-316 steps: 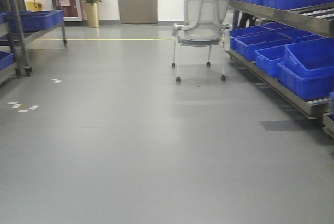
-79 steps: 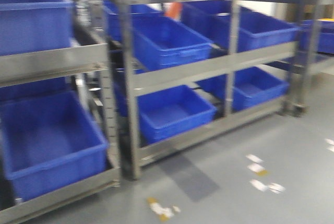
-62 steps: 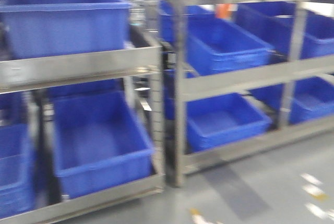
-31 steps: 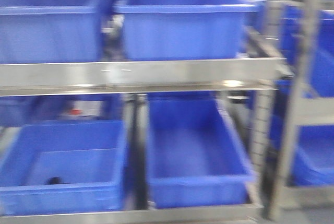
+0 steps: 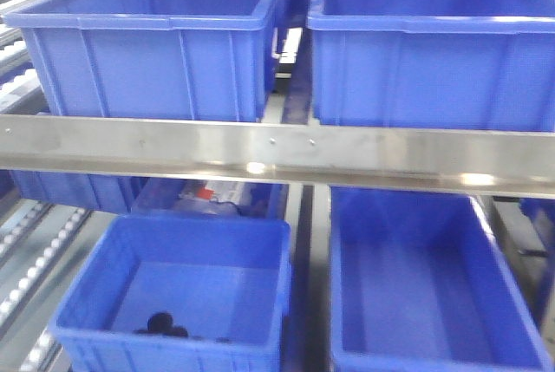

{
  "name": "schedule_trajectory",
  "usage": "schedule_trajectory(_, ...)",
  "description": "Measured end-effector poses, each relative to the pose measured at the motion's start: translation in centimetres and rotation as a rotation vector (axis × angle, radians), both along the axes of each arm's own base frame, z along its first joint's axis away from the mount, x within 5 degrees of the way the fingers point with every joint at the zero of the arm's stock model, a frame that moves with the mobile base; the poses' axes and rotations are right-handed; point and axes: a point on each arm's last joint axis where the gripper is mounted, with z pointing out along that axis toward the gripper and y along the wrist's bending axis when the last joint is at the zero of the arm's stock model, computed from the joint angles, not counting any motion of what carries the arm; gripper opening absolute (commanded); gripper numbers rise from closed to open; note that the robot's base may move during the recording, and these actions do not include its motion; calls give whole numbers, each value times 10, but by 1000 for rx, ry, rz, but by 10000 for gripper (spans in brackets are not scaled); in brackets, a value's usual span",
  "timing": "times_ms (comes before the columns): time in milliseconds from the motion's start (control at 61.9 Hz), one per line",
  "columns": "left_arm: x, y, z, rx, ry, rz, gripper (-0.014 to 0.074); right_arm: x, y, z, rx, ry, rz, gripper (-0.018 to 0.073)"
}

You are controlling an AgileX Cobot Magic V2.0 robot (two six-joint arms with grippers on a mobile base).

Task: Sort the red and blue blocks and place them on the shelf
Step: 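Approach the shelf and position both grippers over two blue bins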

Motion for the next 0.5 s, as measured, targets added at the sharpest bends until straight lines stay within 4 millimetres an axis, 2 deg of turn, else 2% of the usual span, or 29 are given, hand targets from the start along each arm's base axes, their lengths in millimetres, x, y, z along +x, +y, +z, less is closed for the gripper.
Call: schedule_trajectory(501,0,0,0,0,0,0,122,0,0,0,0,0,0,56)
